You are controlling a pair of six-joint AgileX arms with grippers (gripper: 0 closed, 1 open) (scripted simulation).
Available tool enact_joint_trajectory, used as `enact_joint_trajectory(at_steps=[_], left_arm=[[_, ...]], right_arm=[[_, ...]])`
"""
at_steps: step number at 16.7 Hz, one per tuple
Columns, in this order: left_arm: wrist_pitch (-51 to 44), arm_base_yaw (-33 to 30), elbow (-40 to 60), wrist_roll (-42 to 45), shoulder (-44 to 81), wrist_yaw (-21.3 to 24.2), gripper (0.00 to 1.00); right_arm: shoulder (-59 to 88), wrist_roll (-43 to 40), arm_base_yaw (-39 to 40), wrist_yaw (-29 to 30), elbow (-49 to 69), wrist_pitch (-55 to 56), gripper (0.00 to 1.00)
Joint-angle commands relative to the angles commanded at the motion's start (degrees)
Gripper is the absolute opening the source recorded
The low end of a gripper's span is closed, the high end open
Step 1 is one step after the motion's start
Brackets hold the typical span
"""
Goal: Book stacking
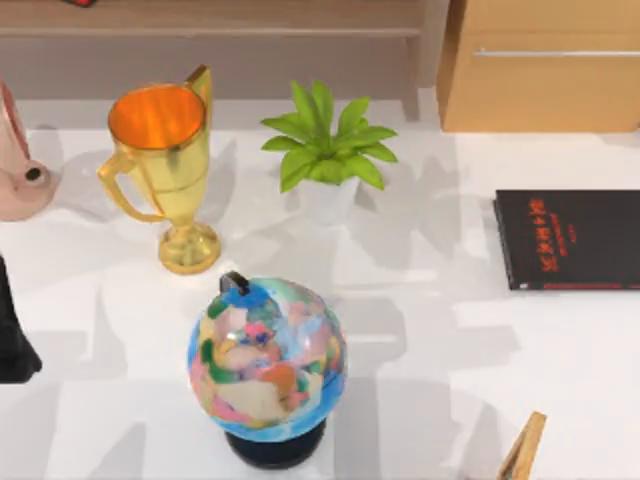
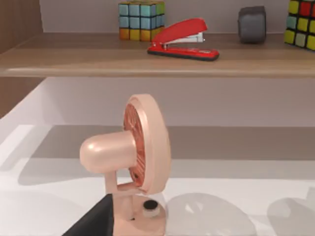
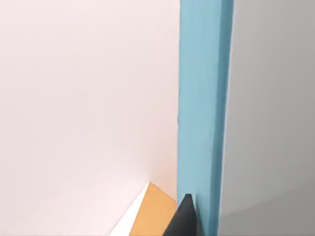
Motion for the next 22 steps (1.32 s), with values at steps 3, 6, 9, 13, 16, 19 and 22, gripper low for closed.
enact_joint_trajectory(at_steps=[3,6,9,13,16,19,22], left_arm=[[0.0,0.0,0.0,0.0,0.0,0.0,1.0],[0.0,0.0,0.0,0.0,0.0,0.0,1.0],[0.0,0.0,0.0,0.0,0.0,0.0,1.0],[0.0,0.0,0.0,0.0,0.0,0.0,1.0],[0.0,0.0,0.0,0.0,0.0,0.0,1.0],[0.0,0.0,0.0,0.0,0.0,0.0,1.0],[0.0,0.0,0.0,0.0,0.0,0.0,1.0]], right_arm=[[-2.8,17.1,7.7,4.6,-11.3,-0.7,0.0],[-0.5,30.7,16.2,6.7,-21.3,-2.9,0.0],[4.2,39.2,23.2,7.3,-28.9,-5.5,0.0],[7.1,42.7,26.5,7.3,-32.3,-6.9,0.0],[7.0,42.6,26.3,7.2,-32.3,-6.8,0.0],[8.1,42.6,26.2,7.1,-31.8,-6.3,0.0],[8.7,42.5,26.2,7.0,-31.6,-6.1,0.0]])
